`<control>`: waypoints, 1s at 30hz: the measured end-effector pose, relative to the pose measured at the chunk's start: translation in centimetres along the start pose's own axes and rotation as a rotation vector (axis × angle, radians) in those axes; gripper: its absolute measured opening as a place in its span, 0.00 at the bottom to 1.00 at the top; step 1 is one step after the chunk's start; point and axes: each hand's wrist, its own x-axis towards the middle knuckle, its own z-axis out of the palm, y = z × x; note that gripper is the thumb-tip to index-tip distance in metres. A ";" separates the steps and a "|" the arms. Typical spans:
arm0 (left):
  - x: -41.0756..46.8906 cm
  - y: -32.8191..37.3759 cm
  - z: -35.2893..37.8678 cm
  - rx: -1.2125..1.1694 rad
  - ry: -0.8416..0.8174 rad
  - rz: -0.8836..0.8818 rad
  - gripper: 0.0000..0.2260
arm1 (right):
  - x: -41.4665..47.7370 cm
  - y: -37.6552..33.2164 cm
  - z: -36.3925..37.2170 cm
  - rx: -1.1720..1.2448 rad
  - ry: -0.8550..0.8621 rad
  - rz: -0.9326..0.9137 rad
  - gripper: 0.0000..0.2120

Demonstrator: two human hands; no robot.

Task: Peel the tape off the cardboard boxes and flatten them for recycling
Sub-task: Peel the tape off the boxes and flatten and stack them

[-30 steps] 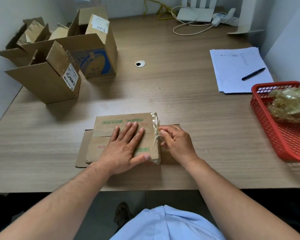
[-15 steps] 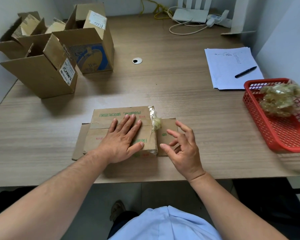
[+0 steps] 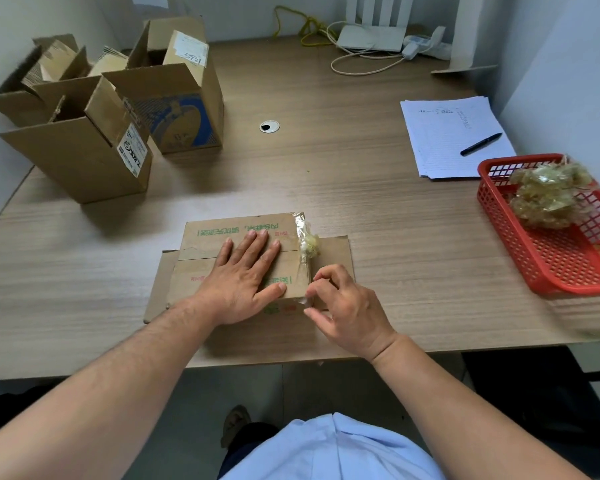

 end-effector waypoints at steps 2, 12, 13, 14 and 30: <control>0.0 0.0 0.0 -0.003 0.002 0.003 0.37 | 0.1 0.0 0.0 -0.033 -0.016 -0.030 0.11; 0.1 -0.1 0.1 -0.004 -0.014 0.006 0.37 | 3.6 0.5 -1.6 0.496 0.015 0.613 0.08; 0.1 -0.1 0.1 -0.004 -0.014 0.008 0.37 | 4.4 1.0 -1.9 0.582 0.032 0.723 0.08; 0.1 -0.2 0.1 -0.006 -0.014 0.010 0.37 | 5.2 1.3 -2.1 0.666 0.053 0.810 0.09; 0.1 -0.2 0.1 0.007 -0.021 0.007 0.39 | 10.7 4.3 -1.2 0.839 -0.044 0.974 0.18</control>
